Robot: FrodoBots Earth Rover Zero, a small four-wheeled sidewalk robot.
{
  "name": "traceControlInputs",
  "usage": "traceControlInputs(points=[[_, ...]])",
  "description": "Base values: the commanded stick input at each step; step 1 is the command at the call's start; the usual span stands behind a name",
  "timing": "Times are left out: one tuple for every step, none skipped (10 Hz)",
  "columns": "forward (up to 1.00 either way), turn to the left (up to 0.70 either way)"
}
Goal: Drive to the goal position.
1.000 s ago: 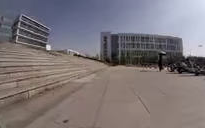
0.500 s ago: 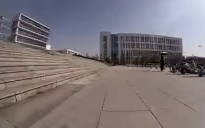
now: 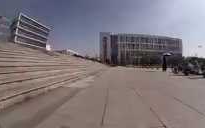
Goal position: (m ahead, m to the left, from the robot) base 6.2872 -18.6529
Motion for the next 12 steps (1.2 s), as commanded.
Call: traceControlInputs(points=[[0.70,0.00],[0.70,0.00],[0.70,0.00],[0.70,0.00],[0.70,0.00],[0.70,0.00],[0.70,0.00],[0.70,0.00],[0.70,0.00],[0.70,0.00],[0.70,0.00],[0.70,0.00]])
